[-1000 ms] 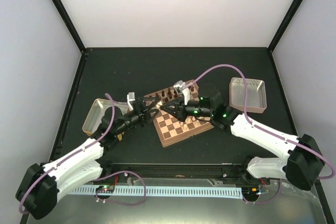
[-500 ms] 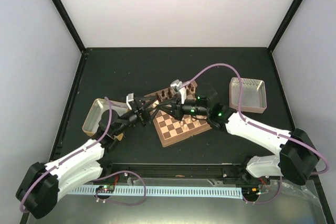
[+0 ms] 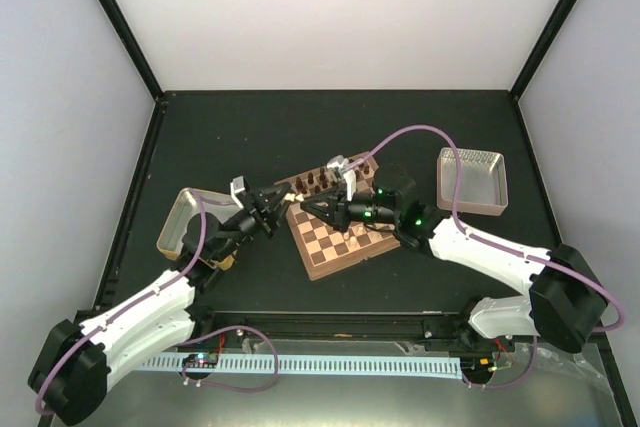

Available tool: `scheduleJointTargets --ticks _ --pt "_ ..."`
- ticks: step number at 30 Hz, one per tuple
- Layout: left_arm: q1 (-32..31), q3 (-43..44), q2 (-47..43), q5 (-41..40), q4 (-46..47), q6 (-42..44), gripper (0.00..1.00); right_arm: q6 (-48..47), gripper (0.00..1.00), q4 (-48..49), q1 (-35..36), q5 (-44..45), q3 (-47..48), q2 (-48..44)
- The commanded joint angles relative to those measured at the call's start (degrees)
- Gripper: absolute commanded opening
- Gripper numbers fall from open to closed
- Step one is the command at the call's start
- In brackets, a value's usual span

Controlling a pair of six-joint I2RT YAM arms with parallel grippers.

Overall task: Set up the chess pieces on the board
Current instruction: Place the chess piece on the chessboard.

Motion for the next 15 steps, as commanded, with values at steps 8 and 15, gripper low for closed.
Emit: scheduleJointTargets --ticks 8,15 --pt "0.9 3.6 3.0 -0.6 -3.9 7.8 0.02 -0.9 0.07 -0.5 0.0 4.5 -3.0 -3.1" --pt "1.3 6.7 0.8 -2.8 -20.9 29.5 0.01 -2.2 0.06 -11.2 -0.1 21.9 -5.3 -8.6"
